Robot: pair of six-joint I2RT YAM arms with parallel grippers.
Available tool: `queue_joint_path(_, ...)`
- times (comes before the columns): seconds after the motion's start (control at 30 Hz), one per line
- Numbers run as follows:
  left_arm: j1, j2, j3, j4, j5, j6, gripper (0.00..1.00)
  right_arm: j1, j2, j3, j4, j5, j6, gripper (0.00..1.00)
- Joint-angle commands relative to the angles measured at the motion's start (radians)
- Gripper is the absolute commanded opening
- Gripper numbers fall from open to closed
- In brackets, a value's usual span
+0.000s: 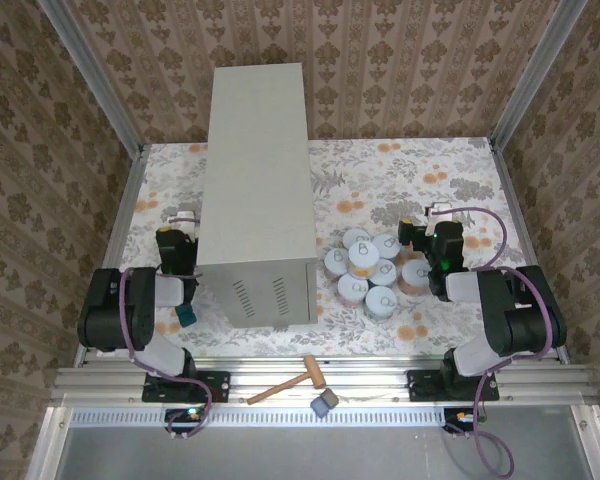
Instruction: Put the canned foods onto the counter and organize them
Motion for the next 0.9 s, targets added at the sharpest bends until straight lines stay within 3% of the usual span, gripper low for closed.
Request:
queue_joint_path(0.0, 0.0, -0.002, 0.016, 0.005, 0.028, 0.036, 1.0, -0.004, 0.007, 0.0, 0.026, -0.008, 0.003, 1.0)
queue_joint_path(0.87, 0.024, -0.005, 0.027, -0.018, 0.07, 0.016, 1.0, 0.001, 0.006, 0.001, 0.024, -0.031, -0.01, 1.0)
